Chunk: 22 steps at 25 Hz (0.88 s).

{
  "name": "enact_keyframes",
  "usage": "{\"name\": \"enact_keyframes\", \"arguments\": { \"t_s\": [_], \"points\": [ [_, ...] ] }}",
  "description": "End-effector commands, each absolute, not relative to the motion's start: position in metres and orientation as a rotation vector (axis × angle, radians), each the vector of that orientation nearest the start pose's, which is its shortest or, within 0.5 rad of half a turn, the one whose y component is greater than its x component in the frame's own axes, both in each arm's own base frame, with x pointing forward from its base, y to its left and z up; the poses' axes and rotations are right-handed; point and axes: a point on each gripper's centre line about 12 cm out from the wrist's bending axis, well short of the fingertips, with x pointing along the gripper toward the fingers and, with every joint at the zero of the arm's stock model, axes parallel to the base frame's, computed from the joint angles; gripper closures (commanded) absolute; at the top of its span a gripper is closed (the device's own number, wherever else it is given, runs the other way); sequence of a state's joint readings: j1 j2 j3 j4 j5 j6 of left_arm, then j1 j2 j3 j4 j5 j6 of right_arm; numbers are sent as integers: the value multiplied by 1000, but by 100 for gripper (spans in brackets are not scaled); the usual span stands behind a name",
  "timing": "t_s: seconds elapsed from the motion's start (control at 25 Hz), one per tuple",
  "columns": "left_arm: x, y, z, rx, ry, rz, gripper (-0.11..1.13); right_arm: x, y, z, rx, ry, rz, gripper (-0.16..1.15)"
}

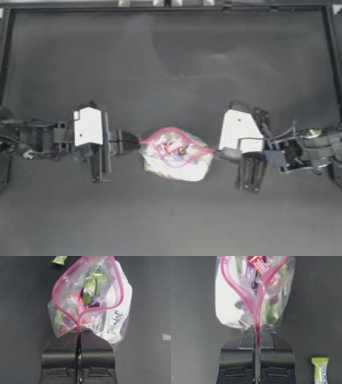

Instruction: Put candy in bag

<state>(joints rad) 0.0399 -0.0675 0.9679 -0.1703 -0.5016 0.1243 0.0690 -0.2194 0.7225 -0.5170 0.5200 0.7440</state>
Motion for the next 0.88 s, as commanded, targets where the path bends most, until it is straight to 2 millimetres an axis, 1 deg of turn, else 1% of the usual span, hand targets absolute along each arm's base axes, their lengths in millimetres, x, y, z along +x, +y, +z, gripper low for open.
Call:
{"name": "enact_keyframes", "arguments": {
  "t_s": [0.04,0.48,0.68,0.88],
  "points": [
    [339,21,159,-25,360,121,97,325,-10,200,115,898,-302,91],
    [343,17,146,-34,358,116,97,327,-13,187,116,935,-315,91],
    [344,17,144,-47,363,117,97,327,-13,185,118,940,-316,91],
    [344,17,137,-50,385,120,97,330,-11,183,122,923,-298,91]
  ]
}}
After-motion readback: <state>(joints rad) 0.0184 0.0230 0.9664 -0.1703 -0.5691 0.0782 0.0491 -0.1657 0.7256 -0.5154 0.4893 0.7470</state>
